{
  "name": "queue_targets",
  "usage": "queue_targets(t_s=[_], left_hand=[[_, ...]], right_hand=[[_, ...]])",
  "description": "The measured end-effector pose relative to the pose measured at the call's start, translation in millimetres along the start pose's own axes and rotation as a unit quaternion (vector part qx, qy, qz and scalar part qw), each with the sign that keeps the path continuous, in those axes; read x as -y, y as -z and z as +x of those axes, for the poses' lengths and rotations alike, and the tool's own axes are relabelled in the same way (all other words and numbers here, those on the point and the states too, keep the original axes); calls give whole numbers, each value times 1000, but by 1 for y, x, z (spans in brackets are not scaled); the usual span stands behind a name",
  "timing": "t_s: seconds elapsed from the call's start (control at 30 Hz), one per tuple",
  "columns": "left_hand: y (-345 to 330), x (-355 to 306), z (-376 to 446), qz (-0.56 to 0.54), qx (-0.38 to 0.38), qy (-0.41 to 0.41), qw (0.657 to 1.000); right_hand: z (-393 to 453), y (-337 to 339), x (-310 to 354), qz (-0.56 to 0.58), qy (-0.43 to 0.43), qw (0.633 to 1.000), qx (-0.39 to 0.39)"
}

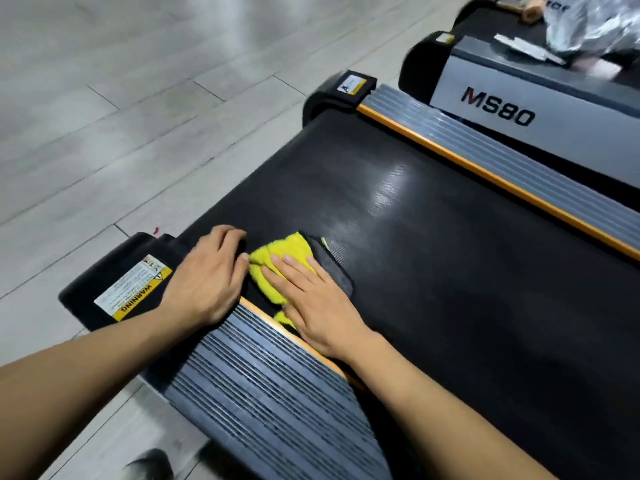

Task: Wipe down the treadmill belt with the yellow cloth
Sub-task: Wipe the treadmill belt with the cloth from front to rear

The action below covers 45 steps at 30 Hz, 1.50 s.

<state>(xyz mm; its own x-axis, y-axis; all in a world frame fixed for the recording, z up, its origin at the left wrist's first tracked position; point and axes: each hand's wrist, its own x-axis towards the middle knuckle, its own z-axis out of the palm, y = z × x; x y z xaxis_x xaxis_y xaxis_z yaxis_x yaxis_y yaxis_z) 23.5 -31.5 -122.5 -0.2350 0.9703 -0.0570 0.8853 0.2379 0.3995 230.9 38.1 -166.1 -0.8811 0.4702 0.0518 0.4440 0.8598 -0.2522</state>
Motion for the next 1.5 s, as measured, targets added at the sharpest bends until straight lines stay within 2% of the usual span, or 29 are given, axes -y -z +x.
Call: queue_targets(t_s=[0.1, 0.23, 0.37, 0.5, 0.6, 0.73, 0.87, 0.93, 1.03, 1.17, 1.23, 1.3, 1.4, 1.5], left_hand=[[2, 8, 6, -33, -27, 27, 999], [2, 24, 20, 52, 9, 25, 998], [18, 32, 28, 87, 47, -18, 995], [18, 36, 18, 89, 42, -30, 995], [12, 38, 17, 76, 30, -23, 996], [10, 41, 19, 56, 4, -20, 998], [9, 41, 20, 51, -2, -26, 998], [9, 41, 19, 53, 0, -27, 998], [8, 40, 18, 53, -15, -28, 998], [10, 36, 15, 64, -80, -17, 995], [13, 34, 15, 71, -126, 5, 989], [14, 33, 14, 74, -143, 24, 987], [13, 33, 17, 86, -119, 35, 989], [11, 36, 18, 101, -84, 49, 990]], right_hand=[[2, 2, -9, 15, 33, 999, 18], [47, 3, -40, 32, 38, 999, 11], [133, 11, -106, 18, -82, 996, -30], [211, 27, -184, -35, -199, 976, -79], [247, 37, -229, -78, -224, 968, -87], [291, 43, -255, -143, -201, 965, -91], [330, 47, -260, -177, -211, 960, -54], [332, 49, -252, -177, -189, 965, -32], [318, 46, -200, -113, -61, 991, 27], [285, 20, -78, -24, 78, 987, 140], [265, 2, -24, -14, 144, 980, 133], [254, -3, -3, -11, 187, 975, 121], [264, 5, -37, 2, 171, 978, 120], [289, 26, -130, -23, 39, 997, 65]])
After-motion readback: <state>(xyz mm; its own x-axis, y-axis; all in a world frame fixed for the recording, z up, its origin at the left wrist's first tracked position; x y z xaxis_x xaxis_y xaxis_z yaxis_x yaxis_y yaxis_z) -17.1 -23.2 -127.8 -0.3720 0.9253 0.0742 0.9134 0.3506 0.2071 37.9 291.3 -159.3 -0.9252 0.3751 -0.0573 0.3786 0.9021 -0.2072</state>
